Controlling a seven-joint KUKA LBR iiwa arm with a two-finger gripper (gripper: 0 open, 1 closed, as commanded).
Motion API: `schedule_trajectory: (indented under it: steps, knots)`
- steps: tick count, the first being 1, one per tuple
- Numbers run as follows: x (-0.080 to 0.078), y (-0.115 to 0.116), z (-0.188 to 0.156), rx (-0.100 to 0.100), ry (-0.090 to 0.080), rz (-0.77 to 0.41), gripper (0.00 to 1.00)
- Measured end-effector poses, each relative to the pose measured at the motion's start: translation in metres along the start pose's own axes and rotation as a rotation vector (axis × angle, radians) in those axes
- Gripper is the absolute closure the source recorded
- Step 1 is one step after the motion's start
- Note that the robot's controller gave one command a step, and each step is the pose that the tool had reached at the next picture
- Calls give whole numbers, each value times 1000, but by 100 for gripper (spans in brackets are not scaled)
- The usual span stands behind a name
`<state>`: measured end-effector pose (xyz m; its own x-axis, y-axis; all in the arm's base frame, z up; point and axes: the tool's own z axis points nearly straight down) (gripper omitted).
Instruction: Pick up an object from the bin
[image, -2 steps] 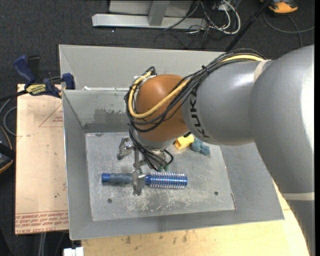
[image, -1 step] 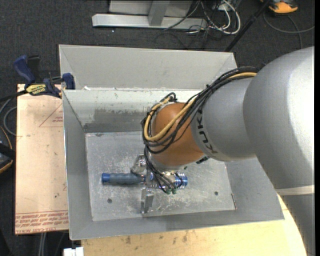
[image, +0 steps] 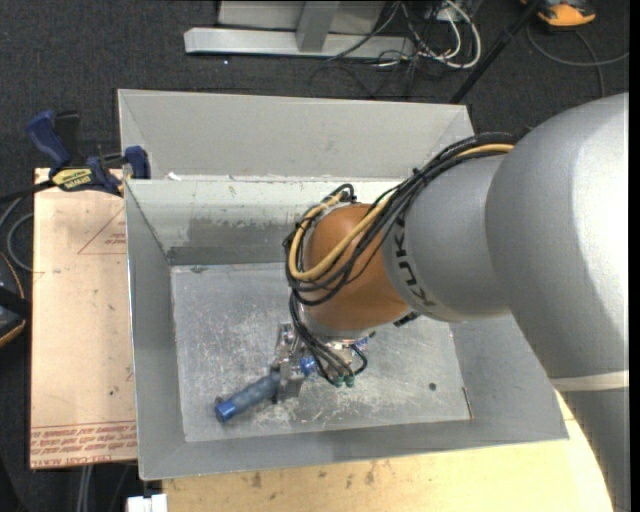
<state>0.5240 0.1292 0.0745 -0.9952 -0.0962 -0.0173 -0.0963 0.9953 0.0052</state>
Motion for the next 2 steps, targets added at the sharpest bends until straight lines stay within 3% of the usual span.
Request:
schedule_trajectory:
  steps: [1, 2]
  knots:
    - [-5, -3, -91, 3, 9, -4, 100]
    - [-11, 7, -192, 3, 7, -6, 100]
